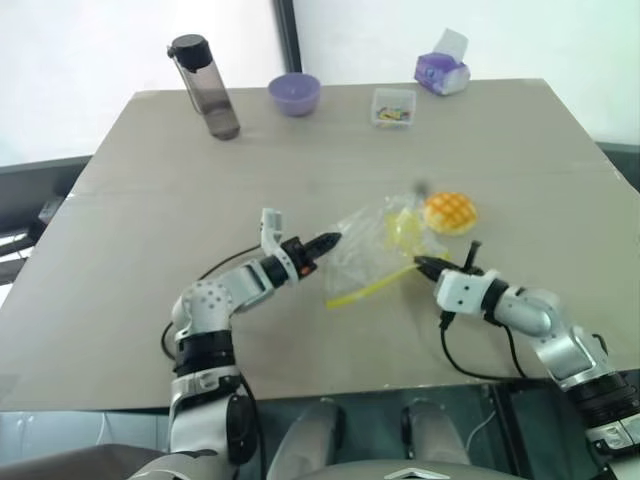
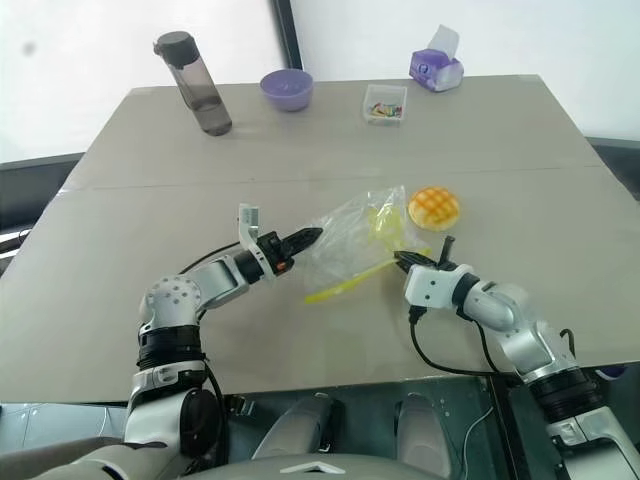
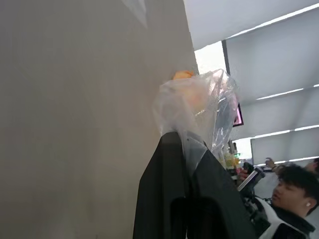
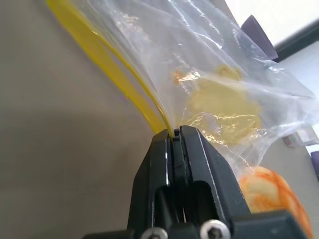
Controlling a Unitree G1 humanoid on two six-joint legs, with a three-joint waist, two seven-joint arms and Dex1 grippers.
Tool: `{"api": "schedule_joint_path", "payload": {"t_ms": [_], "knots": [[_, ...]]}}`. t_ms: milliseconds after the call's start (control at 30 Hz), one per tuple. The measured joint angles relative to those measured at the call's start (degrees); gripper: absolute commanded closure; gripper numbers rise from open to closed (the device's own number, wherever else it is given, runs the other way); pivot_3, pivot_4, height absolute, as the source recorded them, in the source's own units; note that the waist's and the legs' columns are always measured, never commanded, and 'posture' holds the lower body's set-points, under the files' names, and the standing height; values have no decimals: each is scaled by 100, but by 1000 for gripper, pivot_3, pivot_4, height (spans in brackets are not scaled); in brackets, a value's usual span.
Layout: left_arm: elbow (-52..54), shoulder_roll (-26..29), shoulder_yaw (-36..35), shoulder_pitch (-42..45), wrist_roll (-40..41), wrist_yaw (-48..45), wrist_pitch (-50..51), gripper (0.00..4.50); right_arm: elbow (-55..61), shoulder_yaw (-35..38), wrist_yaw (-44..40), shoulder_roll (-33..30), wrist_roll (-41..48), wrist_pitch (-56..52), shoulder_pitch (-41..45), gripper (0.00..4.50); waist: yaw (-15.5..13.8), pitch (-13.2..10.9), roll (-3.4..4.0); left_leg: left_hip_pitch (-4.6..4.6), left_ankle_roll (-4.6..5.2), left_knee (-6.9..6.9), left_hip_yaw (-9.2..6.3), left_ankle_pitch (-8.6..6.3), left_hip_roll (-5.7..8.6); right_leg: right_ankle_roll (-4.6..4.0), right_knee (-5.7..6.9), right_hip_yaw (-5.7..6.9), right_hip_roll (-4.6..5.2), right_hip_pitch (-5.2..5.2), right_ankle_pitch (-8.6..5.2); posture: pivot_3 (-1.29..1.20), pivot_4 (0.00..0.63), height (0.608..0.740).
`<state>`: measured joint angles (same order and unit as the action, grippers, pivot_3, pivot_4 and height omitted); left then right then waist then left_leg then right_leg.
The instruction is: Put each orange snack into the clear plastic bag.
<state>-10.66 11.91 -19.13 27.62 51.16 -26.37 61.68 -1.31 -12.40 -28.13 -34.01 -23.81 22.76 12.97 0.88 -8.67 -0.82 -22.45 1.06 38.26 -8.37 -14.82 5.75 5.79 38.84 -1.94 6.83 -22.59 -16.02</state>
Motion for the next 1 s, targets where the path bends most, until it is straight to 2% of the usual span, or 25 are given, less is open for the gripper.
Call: {"api": "schedule_joint_path", "payload": {"t_ms": [133,333,500,667,767,867,1000], "knots": [[88,509,608,48,-572,-747,-719,1490,43,66,-97,233,278,-616,287,4500,4,-2,1,0,0,-2,-1,0,-3,-1,-1,-1,-2,-1,0,0,150,740],[146,1320,886,857,-1320,-1453,-1864,1490,448,215,-462,784,926,-2292,1126,4500,4,-5,-1,-21,0,-5,-3,0,-3,-2,-9,1,0,-19,0,0,150,740],[1035,1421,1444,1054,-2283,-1567,-3308,1490,460,192,-696,989,1077,-3423,1937,4500,-11,-5,-1,-33,1,-23,-10,0,-1,-2,-38,12,7,-21,1,0,150,740],[1692,2051,2861,618,-4291,-1739,-5382,1490,-241,83,-788,1109,1094,-3785,2686,4500,42,-5,2,-29,0,-60,-1,0,-3,-3,-51,5,6,-34,1,0,150,740],[1591,2482,3164,508,-5378,-1581,-6627,1490,-638,35,-780,1170,1094,-3841,2888,4500,77,-6,2,-41,-4,-79,5,3,-4,-4,-51,-3,5,-58,1,0,150,740],[1293,2757,3206,516,-6513,-923,-7671,1490,-910,8,-783,1187,1097,-3823,2973,4500,106,-6,3,-42,-5,-87,8,4,-2,-3,-55,-8,6,-64,1,0,150,740],[745,2852,3232,518,-7831,83,-8374,1490,-985,-26,-851,1210,1146,-3752,2994,4500,142,-6,3,-47,-4,-87,9,4,-1,-3,-54,-8,5,-69,1,0,150,740]]}}
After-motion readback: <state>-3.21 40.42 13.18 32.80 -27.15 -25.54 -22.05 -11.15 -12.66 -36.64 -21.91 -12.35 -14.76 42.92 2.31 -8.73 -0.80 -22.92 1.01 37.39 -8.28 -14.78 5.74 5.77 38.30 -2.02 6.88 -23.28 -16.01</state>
